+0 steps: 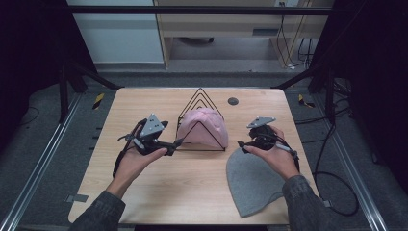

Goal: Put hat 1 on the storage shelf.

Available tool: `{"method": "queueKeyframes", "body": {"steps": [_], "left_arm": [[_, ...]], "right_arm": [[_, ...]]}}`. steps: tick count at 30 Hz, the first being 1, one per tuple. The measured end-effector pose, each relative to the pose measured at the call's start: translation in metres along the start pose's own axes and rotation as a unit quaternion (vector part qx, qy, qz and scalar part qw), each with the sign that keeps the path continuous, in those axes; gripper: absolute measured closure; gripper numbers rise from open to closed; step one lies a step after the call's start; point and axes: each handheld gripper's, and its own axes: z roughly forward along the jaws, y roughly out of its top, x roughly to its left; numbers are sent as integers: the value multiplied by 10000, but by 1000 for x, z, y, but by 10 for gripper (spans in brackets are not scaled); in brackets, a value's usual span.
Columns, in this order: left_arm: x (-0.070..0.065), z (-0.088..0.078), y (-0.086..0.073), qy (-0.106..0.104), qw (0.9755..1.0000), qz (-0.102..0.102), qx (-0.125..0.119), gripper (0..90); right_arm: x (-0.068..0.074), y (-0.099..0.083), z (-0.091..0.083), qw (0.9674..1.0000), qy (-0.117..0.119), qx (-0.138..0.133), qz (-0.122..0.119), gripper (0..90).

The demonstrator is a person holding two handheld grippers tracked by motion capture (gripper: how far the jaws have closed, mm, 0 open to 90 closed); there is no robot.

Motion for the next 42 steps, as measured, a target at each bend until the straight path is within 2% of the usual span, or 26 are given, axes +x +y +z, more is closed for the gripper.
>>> {"method": "queueKeyframes", "body": {"steps": [4,6,10,12,14,17,23,26,31,36,40,42], "left_arm": [[0,-4,-22,28,9998,-119,152,134],[-1,-5,-32,-14,9995,-137,270,117],[-5,-11,-52,-62,9989,-142,452,98],[-7,-13,-58,-43,9983,-152,560,97],[-9,-16,-62,68,9976,-59,682,91],[-9,-22,-68,91,9969,-158,761,91],[-7,-27,-79,139,9945,-176,1020,91],[-1,-27,-86,119,9929,-365,1123,91],[1,-26,-88,121,9921,-377,1189,91],[0,-25,-89,113,9915,-371,1244,91],[0,-25,-89,125,9916,-364,1236,91],[0,-25,-89,120,9915,-363,1240,91]], "right_arm": [[-17,-10,1,9997,-67,152,159,214],[-25,-16,2,9992,-92,257,277,249],[-40,-28,3,9979,-165,452,438,375],[-47,-35,4,9971,-171,546,497,431],[-53,-42,7,9959,-181,649,604,462],[-59,-52,7,9941,-146,794,724,493],[-64,-61,1,9928,3,897,795,500],[-64,-64,2,9916,73,990,829,464],[-64,-64,5,9905,140,1090,831,434],[-66,-68,13,9875,261,1306,843,433],[-65,-70,16,9869,306,1360,817,491],[-65,-69,15,9876,338,1340,742,560]]}}
